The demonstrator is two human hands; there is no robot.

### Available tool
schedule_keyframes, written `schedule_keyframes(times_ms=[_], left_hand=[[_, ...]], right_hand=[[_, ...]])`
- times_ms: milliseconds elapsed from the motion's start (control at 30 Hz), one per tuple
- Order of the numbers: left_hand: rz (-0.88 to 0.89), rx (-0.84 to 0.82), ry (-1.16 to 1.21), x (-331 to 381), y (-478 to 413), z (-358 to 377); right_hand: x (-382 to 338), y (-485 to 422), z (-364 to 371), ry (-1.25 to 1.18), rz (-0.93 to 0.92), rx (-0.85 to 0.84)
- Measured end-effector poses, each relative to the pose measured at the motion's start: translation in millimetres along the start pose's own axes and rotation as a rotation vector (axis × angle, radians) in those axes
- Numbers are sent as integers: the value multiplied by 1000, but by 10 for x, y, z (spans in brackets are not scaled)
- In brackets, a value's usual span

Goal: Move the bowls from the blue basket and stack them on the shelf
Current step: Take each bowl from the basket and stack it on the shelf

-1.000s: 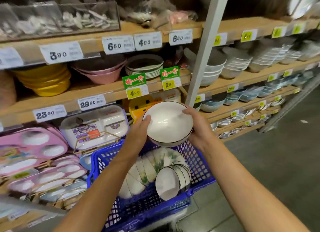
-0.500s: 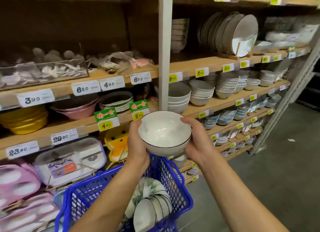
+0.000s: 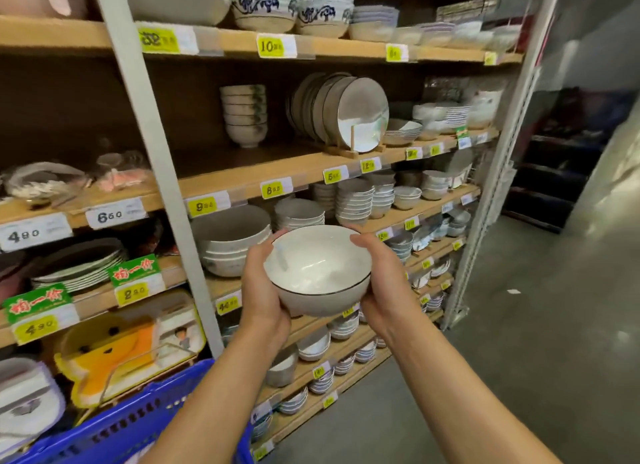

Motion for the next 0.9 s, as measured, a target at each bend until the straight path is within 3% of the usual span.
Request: schedule_keyframes(times_ms=[333,900], left_hand=[[-42,-67,-36,-354,-637,618],[17,26,-182,-268,-2592,891]], right_hand=[[-404,-667,-389,-13,-15,45],[-867,-2618,180,-21,-52,-38]])
Point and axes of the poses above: each hand's wrist, its own y-axis away from the middle knuckle, its own z-axis out of the palm, x = y × z, the point moved 6 cm from there along -y, towards the middle knuckle, and after that the axes turned 7 degrees about z, right-handed, at the moved point
